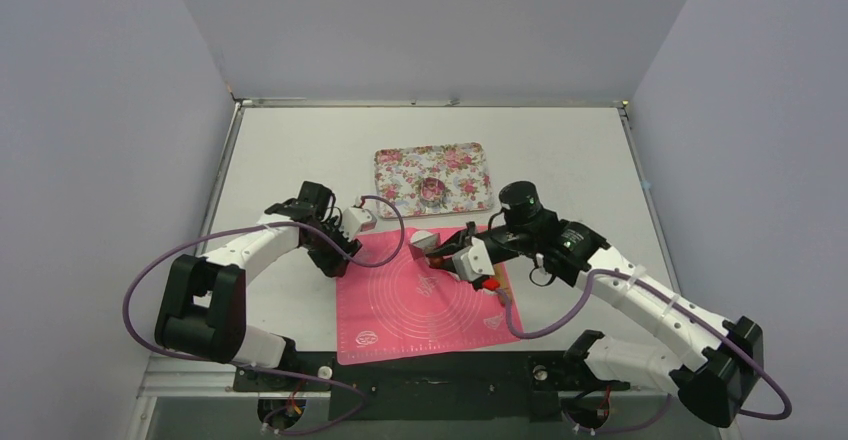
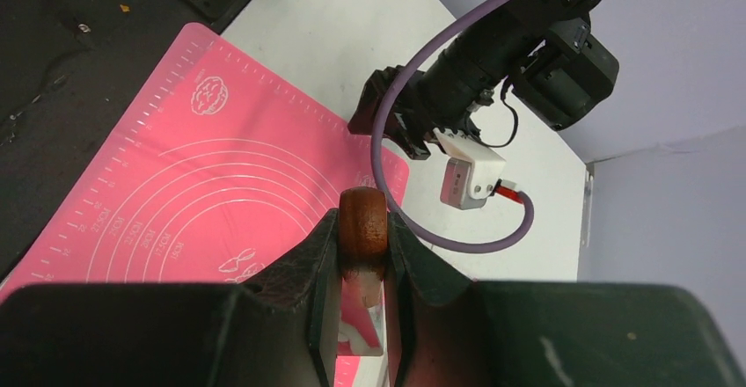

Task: Roll out the dumpling wrappers from the dough
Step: Remove the dumpling wrapper from the work surface.

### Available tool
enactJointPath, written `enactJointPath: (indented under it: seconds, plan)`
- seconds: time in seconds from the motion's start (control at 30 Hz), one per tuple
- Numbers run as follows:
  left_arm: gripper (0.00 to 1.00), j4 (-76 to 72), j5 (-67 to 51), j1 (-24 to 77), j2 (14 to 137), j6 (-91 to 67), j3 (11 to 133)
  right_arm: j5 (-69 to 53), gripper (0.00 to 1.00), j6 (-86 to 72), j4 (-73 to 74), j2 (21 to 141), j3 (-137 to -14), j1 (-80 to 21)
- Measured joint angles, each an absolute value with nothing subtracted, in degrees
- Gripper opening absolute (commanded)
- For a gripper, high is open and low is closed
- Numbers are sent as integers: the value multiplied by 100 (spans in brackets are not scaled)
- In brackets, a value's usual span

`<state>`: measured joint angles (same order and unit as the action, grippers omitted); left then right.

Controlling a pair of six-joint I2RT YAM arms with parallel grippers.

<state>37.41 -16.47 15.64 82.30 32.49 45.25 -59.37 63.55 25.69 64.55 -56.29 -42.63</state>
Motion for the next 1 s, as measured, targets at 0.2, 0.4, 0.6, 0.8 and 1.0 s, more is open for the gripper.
enactJointPath:
  seconds: [0.2,0.4,0.6,0.8,1.0]
  plan:
    - [45,3739,-1647,1564,8230,3282,4525,-5717,0,5623,1286,5944,-4696,-4359]
    - [45,3730,-1647,1684,8230,3260,4528,-5688,0,4910,532,6130,-4609,-4388]
    - [45,3780,-1680,1868,8158,3267,4633,-5686,0,4160,-648,6388,-4368,-4469]
    - [45,3706,-1737,2088,8018,3192,4838,-5671,0,4003,-1120,6897,-4613,-4698]
    - [45,3409,-1476,2298,8366,3144,4705,-5266,0,4539,217,6182,-4670,-4447]
